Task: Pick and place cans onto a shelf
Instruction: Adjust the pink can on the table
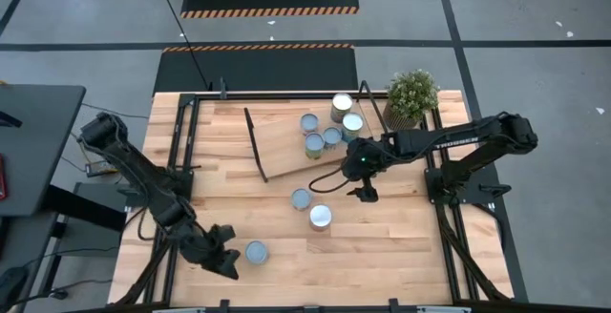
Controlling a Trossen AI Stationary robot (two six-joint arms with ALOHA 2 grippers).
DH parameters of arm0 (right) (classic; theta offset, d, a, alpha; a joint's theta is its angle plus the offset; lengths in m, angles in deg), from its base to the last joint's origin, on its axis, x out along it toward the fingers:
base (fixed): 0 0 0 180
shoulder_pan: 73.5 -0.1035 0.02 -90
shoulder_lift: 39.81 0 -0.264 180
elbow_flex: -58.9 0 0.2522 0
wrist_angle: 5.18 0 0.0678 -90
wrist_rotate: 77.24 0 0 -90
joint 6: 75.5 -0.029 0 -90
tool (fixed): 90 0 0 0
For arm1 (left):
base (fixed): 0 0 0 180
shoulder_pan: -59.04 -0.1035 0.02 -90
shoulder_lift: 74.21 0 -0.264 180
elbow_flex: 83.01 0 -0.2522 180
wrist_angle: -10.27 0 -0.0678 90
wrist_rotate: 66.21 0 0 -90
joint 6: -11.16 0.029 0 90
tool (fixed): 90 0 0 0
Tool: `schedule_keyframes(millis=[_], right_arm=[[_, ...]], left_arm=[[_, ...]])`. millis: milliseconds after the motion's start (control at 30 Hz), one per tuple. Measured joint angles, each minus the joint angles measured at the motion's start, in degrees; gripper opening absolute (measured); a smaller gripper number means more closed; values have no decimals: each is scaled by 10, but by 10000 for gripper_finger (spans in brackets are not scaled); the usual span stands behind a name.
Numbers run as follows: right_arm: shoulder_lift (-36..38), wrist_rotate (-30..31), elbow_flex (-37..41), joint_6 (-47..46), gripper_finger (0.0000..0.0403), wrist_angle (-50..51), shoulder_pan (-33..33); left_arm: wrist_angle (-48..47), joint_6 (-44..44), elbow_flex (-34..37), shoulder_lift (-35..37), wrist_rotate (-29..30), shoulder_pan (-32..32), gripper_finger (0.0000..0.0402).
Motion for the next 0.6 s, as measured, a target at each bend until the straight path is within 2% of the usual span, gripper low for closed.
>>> schedule_keyframes(millis=[233, 333, 500, 600], right_arm=[[19, 4, 0, -2, 399, 5, 0], [21, 10, 0, 5, 399, -1, 0], [2, 9, 0, 22, 399, -50, 1], [-8, 6, -3, 28, 399, -71, 2]], left_arm=[[0, 33, -60, -73, -28, 0, 192], [-30, 47, -87, -104, -28, 0, 192], [-33, 100, -139, -171, -19, 0, 194], [-40, 105, -165, -206, -18, -1, 209]])
